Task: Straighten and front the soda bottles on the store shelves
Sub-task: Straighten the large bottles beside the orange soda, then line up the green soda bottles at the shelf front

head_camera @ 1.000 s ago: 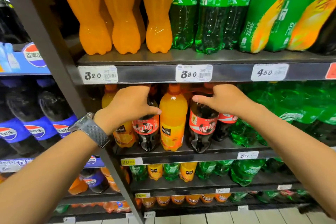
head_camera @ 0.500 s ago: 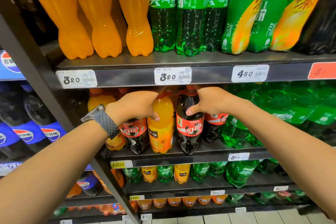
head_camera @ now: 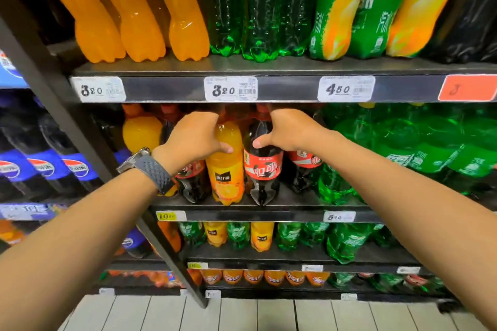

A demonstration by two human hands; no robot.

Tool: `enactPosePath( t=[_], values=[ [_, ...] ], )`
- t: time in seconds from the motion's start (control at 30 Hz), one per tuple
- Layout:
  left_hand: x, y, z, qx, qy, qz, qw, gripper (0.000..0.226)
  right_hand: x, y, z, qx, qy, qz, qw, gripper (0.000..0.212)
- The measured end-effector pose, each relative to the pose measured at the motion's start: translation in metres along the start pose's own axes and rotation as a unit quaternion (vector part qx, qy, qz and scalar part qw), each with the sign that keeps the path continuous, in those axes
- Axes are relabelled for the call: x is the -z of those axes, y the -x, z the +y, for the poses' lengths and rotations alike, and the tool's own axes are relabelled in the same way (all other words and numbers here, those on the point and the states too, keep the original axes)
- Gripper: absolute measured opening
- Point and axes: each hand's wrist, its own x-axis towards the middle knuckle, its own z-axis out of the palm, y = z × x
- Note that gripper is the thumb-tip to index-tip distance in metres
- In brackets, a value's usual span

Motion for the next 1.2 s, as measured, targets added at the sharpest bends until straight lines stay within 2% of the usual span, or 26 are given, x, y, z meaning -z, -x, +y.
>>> enactPosePath(
  t=[0.17,0.3,0.43,0.6,0.73,0.83,1.0,1.07,1.2],
  values=[
    [0.0,0.005,0.005,0.02,0.004,-0.004,1.0,0.061,-0.001,0.003,-0.001,-0.002,-0.002,-0.009,1.0,0.053],
    [0.005,0.009,0.013,-0.011,-0.039,0.0,0.999,0.06,0.005,0.014,0.001,0.008,0.021,0.001,1.0,0.053],
    [0.012,0.005,0.028,-0.083,-0.013,0.088,0.993,0.029,0.021,0.037,0.012,0.031,0.005,0.08,0.996,0.064],
    [0.005,-0.002,0.052,-0.133,0.016,0.144,0.98,0.036,0.034,0.076,0.037,0.058,0.182,0.18,0.965,0.035],
    [-0.007,-0.005,0.074,-0.18,-0.022,0.154,0.971,0.046,0.039,0.094,0.063,-0.01,0.298,0.165,0.94,0.045],
    [-0.011,-0.014,0.094,-0.184,-0.032,0.134,0.973,0.055,0.044,0.099,0.084,-0.078,0.299,0.14,0.941,0.052],
    [-0.016,-0.033,0.119,-0.17,0.012,0.071,0.983,0.052,0.056,0.098,0.108,-0.105,0.22,0.14,0.96,0.052],
    [-0.016,-0.04,0.128,-0.142,0.001,0.028,0.99,0.05,0.062,0.094,0.116,-0.118,0.182,0.107,0.97,0.06],
    [-0.013,-0.052,0.146,-0.078,-0.019,-0.056,0.995,0.059,0.067,0.09,0.132,-0.08,0.132,0.046,0.987,0.079]
  ],
)
